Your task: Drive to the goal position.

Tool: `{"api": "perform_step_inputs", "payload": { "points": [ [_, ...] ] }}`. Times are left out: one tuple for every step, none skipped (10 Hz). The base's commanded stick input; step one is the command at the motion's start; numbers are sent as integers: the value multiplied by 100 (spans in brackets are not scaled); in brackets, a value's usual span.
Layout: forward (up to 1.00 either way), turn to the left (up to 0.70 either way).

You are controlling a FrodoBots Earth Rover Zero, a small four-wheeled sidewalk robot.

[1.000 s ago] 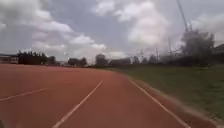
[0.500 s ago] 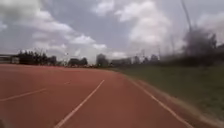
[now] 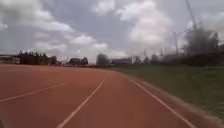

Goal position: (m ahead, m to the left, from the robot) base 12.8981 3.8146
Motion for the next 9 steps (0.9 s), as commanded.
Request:
{"api": "perform_step_inputs", "payload": {
  "points": [
    [70, 35],
    [70, 35],
    [70, 0],
    [70, 0],
    [70, 0],
    [70, 0],
    [70, 0],
    [70, 0],
    [70, 0]
  ]
}}
